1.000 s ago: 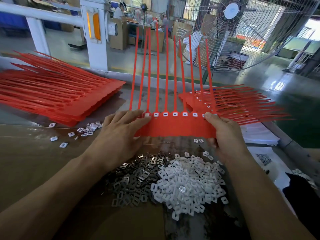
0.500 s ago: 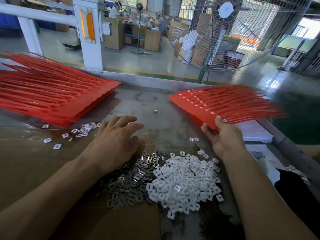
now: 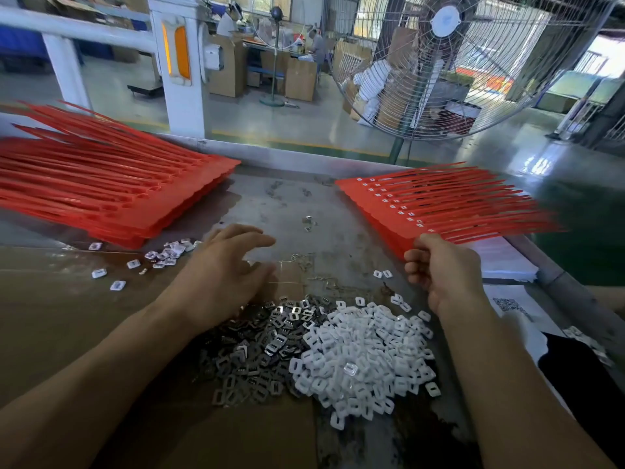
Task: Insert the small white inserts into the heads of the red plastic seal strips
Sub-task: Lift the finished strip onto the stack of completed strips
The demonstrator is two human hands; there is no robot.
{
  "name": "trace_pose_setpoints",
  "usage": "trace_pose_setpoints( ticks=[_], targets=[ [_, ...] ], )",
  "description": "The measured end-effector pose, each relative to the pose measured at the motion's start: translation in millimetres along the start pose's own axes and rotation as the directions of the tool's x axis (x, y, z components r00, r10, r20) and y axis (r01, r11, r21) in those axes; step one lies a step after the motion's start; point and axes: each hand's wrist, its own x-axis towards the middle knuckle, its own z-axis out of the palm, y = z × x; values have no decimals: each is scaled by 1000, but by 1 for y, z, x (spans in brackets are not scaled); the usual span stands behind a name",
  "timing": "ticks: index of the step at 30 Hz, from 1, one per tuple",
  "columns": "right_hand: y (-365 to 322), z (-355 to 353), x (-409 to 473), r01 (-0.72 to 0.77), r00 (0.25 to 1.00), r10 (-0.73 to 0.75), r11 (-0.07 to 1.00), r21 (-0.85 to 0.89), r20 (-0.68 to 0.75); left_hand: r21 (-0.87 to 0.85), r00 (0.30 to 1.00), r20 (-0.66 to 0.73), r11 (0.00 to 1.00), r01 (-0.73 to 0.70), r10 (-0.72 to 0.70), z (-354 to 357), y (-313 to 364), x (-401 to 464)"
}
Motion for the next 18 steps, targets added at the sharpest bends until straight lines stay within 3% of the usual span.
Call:
trace_pose_setpoints(
  ticks=[3, 4, 7, 12, 15, 18],
  targets=[
    [-1, 6, -9, 92, 993, -89, 995, -37, 74, -274, 975, -106, 949, 159, -194, -2, -1, 5],
    [-1, 9, -12, 120, 987, -115, 992, -42, 110, -438, 950, -98, 870, 227, -297, -4, 0, 6],
    [3, 15, -20, 204, 961, -181, 975, -94, 211, -832, 848, 31, 457, 315, -529, -11, -5, 12],
    [6, 20, -32, 292, 917, -223, 940, -178, 330, -986, 770, 125, 9, 167, -625, -18, -20, 18],
    [4, 20, -36, 317, 904, -232, 927, -200, 358, -986, 743, 156, -145, 81, -651, -23, -26, 19],
    [4, 21, -39, 326, 894, -221, 917, -228, 389, -973, 713, 164, -230, 4, -681, -29, -31, 22]
  ],
)
